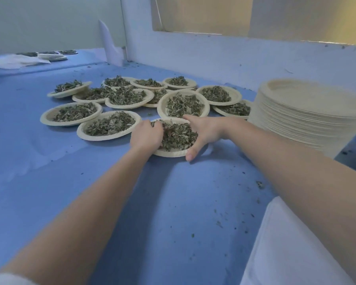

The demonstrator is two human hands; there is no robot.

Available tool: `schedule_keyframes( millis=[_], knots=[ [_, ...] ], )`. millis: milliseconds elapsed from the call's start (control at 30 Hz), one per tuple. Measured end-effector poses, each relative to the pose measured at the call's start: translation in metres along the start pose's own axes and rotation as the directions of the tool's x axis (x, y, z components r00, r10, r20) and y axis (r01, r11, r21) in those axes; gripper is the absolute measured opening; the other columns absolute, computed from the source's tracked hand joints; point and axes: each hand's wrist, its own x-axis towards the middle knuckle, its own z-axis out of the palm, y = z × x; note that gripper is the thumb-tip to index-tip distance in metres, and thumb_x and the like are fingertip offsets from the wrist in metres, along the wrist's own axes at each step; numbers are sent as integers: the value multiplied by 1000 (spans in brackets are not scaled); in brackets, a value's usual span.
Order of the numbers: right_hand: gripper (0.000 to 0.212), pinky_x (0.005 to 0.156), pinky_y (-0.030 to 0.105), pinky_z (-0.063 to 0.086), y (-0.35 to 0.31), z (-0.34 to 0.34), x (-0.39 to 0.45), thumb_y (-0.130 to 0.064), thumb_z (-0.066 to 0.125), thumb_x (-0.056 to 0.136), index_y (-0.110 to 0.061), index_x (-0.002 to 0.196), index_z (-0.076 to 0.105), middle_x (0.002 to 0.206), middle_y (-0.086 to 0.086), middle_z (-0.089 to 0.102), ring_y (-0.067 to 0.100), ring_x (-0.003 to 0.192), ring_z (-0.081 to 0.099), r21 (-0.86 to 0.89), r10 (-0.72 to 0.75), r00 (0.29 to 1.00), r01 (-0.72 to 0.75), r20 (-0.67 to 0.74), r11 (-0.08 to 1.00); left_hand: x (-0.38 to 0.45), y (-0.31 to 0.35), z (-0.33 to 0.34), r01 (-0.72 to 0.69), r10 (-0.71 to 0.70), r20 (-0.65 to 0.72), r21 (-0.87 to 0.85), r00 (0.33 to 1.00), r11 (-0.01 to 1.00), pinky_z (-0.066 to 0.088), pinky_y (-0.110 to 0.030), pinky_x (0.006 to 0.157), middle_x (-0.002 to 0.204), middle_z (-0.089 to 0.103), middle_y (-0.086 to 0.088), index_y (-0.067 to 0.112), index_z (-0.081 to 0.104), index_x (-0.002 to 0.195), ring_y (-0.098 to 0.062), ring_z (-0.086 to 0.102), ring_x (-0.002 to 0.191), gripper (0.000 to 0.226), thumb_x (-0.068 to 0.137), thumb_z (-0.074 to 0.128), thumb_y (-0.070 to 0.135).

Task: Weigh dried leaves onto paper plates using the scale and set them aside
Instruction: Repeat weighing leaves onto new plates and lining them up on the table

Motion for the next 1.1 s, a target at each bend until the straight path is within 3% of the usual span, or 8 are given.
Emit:
schedule_keyframes(
  millis=[233, 400, 600, 733, 800, 867, 1000, 1100],
  knots=[
    [94, 97, 32, 35, 28, 3, -1, -40, 77, 75, -8, 145, 24, 145, 11, 40, 26, 131, 39, 16, 107, 958, -107, -268, 994, 4, 17, 7, -6, 1, -84, -64, 996, 998, 20, -39, 114, 155, 24, -8, 6, 26, 147, -24, 22, 142, 52, 99, 27, 27],
    [75, 98, 38, 41, 22, 7, -22, -28, 71, 84, -2, 140, 29, 138, 17, 46, 30, 124, 46, -24, 154, 931, -171, -330, 985, -20, 21, -3, 22, -27, -68, -70, 997, 997, 27, -44, 111, 153, 30, -6, 14, 25, 148, -30, 31, 137, 52, 98, 26, 27],
    [61, 88, 35, 45, -12, 3, -73, -21, 69, 86, -4, 136, 39, 125, 16, 55, 29, 112, 54, -42, 72, 923, -95, -378, 995, -74, 43, -25, -61, 57, -115, -33, 992, 998, 32, -43, 105, 135, 49, -12, 12, 40, 137, -35, 39, 126, 45, 93, 34, 21],
    [45, 87, 36, 46, -28, -9, -115, -18, 65, 87, -3, 126, 48, 120, 15, 59, 29, 108, 56, -88, 4, 893, -48, -449, 995, -108, 84, -37, -194, 186, -79, -112, 979, 975, 44, -37, 83, 125, 57, -12, 10, 50, 125, -28, 55, 104, 37, 91, 41, 22],
    [35, 79, 31, 44, -28, -21, -137, -19, 64, 86, -4, 116, 54, 116, 12, 62, 27, 105, 57, -95, -36, 875, -12, -482, 995, -121, 107, -37, -258, 250, -72, -148, 965, 955, 38, -30, 59, 107, 60, -17, 8, 55, 106, -29, 55, 86, 24, 89, 41, 19],
    [34, 72, 27, 38, -22, -33, -159, -19, 67, 85, -6, 114, 57, 115, 9, 63, 24, 102, 57, -81, -53, 845, 12, -532, 997, -133, 131, -34, -316, 308, -71, -148, 949, 937, 27, -25, 50, 102, 61, -20, 2, 57, 109, -31, 56, 88, 29, 90, 42, 18],
    [49, 88, 19, 32, 12, -51, -191, -16, 60, 89, -8, 135, 48, 131, 9, 56, 22, 119, 51, -29, 6, 770, -32, -638, 999, -150, 171, -15, -351, 360, 20, -181, 933, 919, 42, -35, 77, 120, 60, -16, 10, 53, 127, -34, 55, 109, 39, 92, 40, 20],
    [44, 93, 19, 32, 44, -60, -206, -17, 54, 92, -12, 135, 50, 132, 6, 56, 20, 121, 49, 43, 80, 709, -70, -701, 997, -154, 194, 3, -322, 344, 76, -209, 936, 923, 38, -34, 92, 135, 49, -14, 9, 42, 137, -30, 47, 121, 47, 94, 40, 27]
  ],
)
